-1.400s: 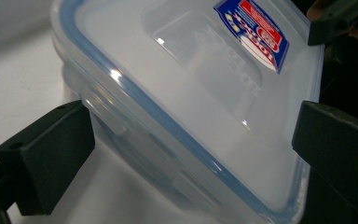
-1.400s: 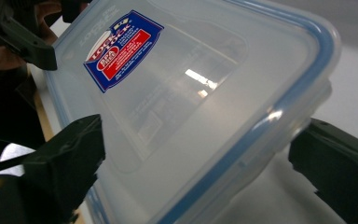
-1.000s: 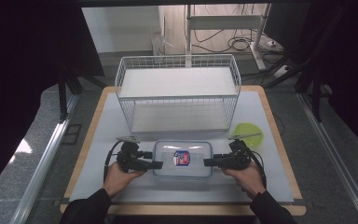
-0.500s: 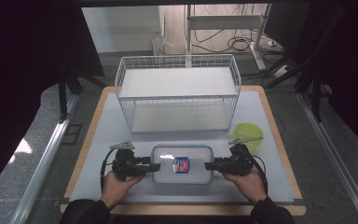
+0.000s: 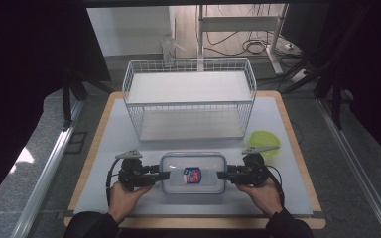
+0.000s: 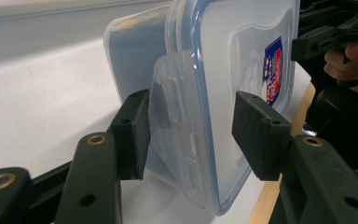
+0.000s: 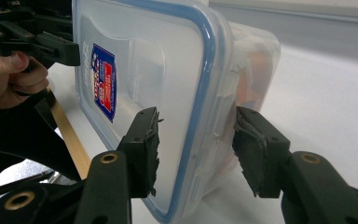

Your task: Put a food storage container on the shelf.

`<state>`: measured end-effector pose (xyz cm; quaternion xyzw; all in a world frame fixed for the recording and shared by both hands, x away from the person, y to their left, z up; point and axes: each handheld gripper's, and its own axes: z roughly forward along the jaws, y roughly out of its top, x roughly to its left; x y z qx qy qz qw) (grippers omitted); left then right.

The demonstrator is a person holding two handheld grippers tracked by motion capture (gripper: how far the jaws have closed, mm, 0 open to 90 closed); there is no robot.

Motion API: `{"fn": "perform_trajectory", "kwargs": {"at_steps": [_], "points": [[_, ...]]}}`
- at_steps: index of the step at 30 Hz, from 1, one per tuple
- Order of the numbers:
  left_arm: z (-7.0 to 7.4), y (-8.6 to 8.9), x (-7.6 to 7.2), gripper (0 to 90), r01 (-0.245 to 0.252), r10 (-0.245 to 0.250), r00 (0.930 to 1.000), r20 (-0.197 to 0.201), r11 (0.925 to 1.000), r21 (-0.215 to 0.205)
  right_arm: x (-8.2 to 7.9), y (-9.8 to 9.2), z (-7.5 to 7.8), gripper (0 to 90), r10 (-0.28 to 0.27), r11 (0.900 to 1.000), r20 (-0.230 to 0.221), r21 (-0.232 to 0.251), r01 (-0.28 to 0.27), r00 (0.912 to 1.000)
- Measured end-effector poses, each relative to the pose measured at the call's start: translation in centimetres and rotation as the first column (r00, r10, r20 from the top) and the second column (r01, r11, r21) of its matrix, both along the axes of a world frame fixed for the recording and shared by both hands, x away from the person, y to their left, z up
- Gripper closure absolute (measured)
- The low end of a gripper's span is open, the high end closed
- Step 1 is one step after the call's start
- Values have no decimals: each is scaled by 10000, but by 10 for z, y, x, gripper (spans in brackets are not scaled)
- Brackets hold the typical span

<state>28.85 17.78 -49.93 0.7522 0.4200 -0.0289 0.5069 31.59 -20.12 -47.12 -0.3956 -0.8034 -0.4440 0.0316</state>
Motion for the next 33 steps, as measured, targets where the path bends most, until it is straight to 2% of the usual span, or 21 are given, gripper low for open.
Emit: {"fn": "perform_trajectory", "kwargs": {"at_steps": [6, 7, 11, 18, 33], "points": [[18, 3, 5, 480, -12, 13, 9988, 498, 10000, -21, 5, -1, 12, 526, -20, 9990, 414, 444, 1, 9991], [21, 4, 6, 484, 2, 0, 9983, 578, 10000, -23, 6, -2, 15, 528, -50, 9982, 365, 603, 28, 9993], [31, 4, 11, 485, -80, 77, 9974, 711, 10000, 42, 14, -1, 25, 529, -74, 9972, 548, 752, 32, 9985], [54, 7, 22, 485, -161, 151, 9940, 1087, 9998, 86, 26, 2, 44, 530, -105, 9958, 891, 910, 24, 9960], [107, 16, 45, 485, -324, 310, 9866, 1602, 9995, 58, 52, 11, 98, 530, -102, 9936, 1423, 1125, -60, 9898]]}}
